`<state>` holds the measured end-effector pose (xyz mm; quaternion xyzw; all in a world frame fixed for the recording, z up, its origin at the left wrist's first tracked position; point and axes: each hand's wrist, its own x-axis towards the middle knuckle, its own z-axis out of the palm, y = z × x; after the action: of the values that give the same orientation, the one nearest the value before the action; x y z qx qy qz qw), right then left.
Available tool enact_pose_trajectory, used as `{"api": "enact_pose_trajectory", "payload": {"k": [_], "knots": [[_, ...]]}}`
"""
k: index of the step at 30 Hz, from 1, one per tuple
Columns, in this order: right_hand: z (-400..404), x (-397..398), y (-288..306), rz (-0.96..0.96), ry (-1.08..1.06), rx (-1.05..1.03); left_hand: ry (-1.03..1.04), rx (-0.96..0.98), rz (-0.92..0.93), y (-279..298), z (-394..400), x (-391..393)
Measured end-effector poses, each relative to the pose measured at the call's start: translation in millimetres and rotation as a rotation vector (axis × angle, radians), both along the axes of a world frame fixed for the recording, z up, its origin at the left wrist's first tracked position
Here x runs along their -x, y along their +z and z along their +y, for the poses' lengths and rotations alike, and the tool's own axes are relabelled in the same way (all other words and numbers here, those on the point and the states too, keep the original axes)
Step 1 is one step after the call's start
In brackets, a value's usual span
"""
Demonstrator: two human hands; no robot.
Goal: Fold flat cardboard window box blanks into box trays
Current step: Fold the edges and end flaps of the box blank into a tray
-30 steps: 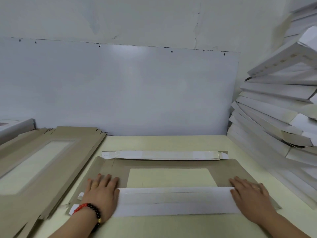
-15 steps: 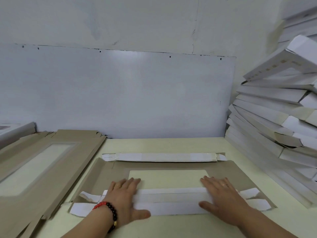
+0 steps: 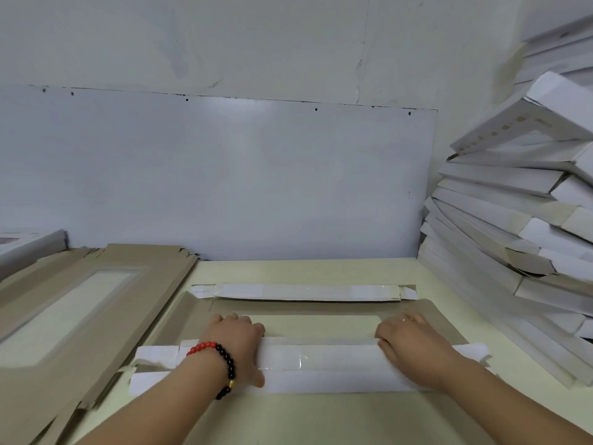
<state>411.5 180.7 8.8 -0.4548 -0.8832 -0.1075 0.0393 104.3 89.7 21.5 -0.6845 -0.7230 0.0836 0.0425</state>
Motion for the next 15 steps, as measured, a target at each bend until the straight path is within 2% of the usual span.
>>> {"api": "enact_pose_trajectory", "payload": {"k": [3, 6, 9, 12, 15], "knots": [[-18.3, -7.2, -5.5, 0.020, 0.043, -0.086, -0.021, -0.087, 0.086, -8.0, -13.1, -6.3], [-39.4, -6.7, -11.1, 0.061, 0.090, -0.055, -0.026, -0.069, 0.041, -19.9, -23.8, -12.9], [-54.1, -3.8, -11.7, 0.080, 0.121, -0.112, -0.023, -0.015, -0.002, -24.2, -28.9, -17.5], [-58.2, -2.9, -18.8, 0.067, 0.065, 0.022, -0.034, 0.007, -0.081, -22.3, -29.8, -18.6], [-51.9, 2.1, -21.6, 0.024, 0.015, 0.035, -0.056, 0.001, -0.125, -21.7, -32.2, -22.0]]}}
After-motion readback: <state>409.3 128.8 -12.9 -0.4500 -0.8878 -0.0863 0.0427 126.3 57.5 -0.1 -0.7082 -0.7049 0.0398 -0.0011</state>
